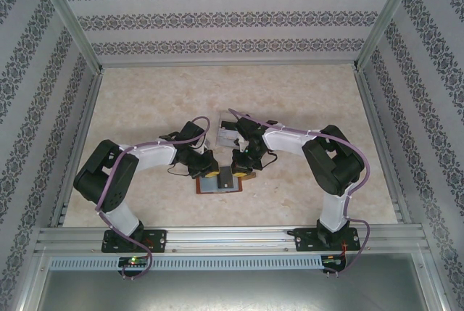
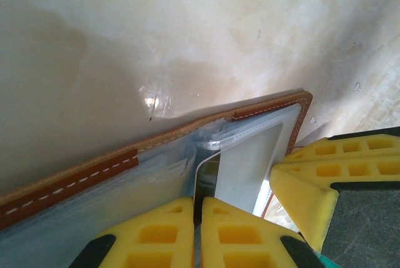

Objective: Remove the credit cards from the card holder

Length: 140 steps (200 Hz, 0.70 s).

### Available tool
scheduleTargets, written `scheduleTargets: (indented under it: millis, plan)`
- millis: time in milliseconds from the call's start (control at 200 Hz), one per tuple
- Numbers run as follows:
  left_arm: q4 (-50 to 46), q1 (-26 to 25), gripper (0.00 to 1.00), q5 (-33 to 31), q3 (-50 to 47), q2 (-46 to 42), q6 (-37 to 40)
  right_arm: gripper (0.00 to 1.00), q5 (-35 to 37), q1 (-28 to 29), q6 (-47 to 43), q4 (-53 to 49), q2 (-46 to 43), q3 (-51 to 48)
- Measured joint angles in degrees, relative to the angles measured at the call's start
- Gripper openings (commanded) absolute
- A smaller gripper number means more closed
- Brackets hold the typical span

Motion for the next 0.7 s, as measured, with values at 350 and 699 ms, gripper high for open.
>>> scheduleTargets:
  millis: [350,699]
  plan:
    - [-6.9,0.0,0.07,-4.2,1.1,-3.3,4.4,0.08,-0.2,0.0,0.0,0.0,0.1,0.1]
    - [-14.9,0.0,0.07,-8.9,3.9,-4.7,9.3,0.08,-0.2,0.0,0.0,0.0,0.1,0.2]
